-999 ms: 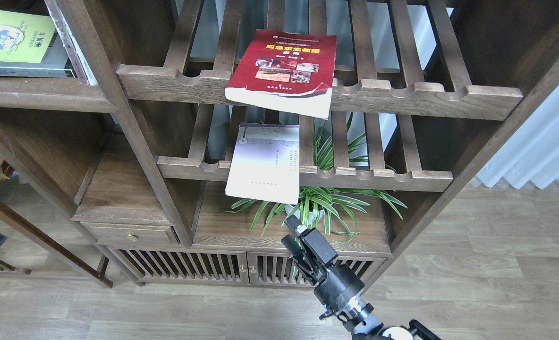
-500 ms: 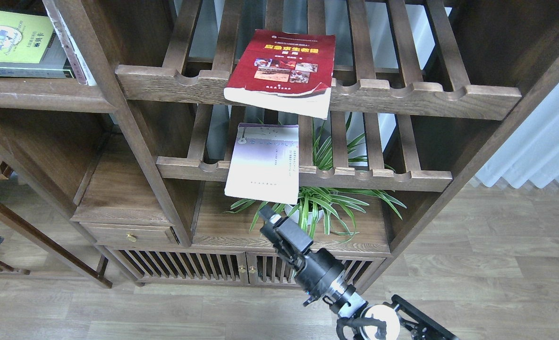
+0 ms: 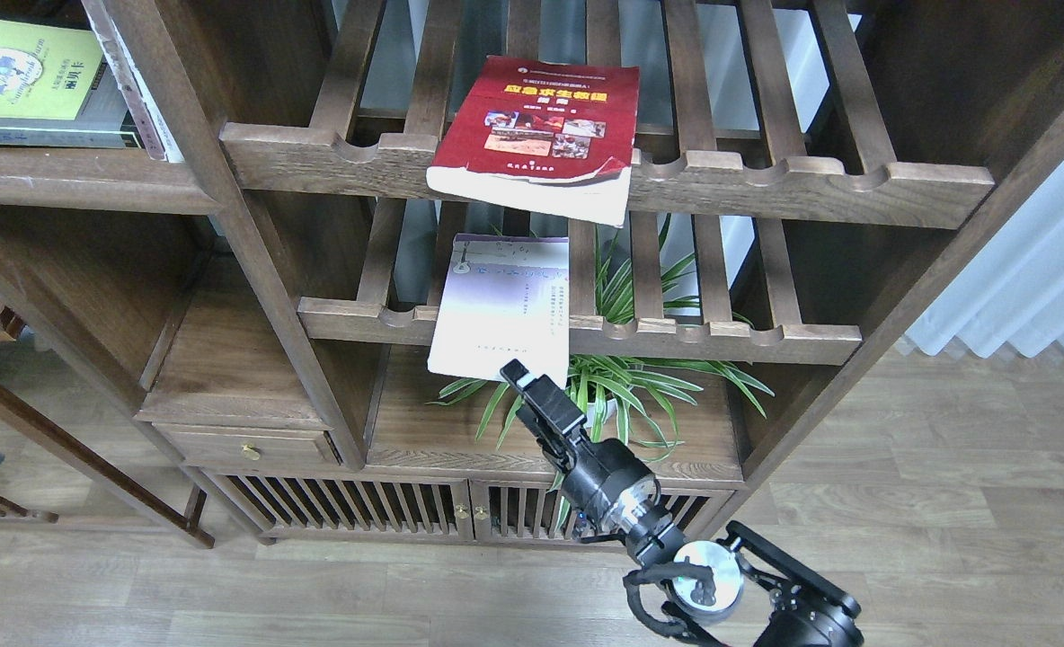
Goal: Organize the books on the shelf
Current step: 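Reach the right gripper to the white book on the middle shelf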
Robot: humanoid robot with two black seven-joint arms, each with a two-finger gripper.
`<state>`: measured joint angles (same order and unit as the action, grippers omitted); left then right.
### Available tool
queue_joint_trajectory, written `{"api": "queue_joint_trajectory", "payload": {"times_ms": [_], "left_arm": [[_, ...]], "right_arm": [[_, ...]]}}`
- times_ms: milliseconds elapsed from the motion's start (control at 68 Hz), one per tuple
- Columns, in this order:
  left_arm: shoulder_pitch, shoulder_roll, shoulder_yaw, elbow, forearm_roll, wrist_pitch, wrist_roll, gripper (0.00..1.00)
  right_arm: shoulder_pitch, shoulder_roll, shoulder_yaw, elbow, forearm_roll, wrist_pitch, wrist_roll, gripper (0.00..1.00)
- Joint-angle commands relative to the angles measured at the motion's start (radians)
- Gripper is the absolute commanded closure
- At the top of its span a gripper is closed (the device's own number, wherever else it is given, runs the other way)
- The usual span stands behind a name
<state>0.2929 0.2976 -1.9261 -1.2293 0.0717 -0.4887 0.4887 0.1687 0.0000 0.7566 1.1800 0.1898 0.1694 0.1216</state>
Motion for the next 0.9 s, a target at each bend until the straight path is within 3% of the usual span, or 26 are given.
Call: {"api": "queue_joint_trajectory", "payload": {"times_ms": [0,220,470,573,705,823,882], "left_arm": [[0.0,0.003,-0.004,0.004,-0.001,0.0,0.0,0.03],[0.0,0.003,-0.007,0.004,-0.001,0.0,0.0,0.03],[0.0,0.006,-0.013,0.005,-0.015,0.0,0.0,0.03],[0.0,0.009,-0.013,0.005,-0.016,0.0,0.0,0.03],[0.002,0.009,-0.013,0.005,-0.021,0.0,0.0,0.03],[0.002,0.009,-0.025,0.005,-0.021,0.0,0.0,0.03],[0.0,0.009,-0.027,0.005,-0.024,0.0,0.0,0.03]], "right_arm": [[0.008,0.0,-0.02,0.0,0.003,-0.01,0.01,0.01],[0.074,0.0,-0.016,-0.013,0.062,-0.022,0.01,0.16],[0.1,0.0,-0.01,-0.031,0.077,-0.094,0.016,0.2],[0.1,0.0,0.018,-0.033,0.083,-0.085,0.009,0.41],[0.107,0.0,0.027,-0.036,0.086,-0.087,0.006,0.48],[0.106,0.0,0.039,-0.049,0.089,-0.085,0.01,0.71],[0.106,0.0,0.046,-0.056,0.091,-0.083,0.009,0.75]]}}
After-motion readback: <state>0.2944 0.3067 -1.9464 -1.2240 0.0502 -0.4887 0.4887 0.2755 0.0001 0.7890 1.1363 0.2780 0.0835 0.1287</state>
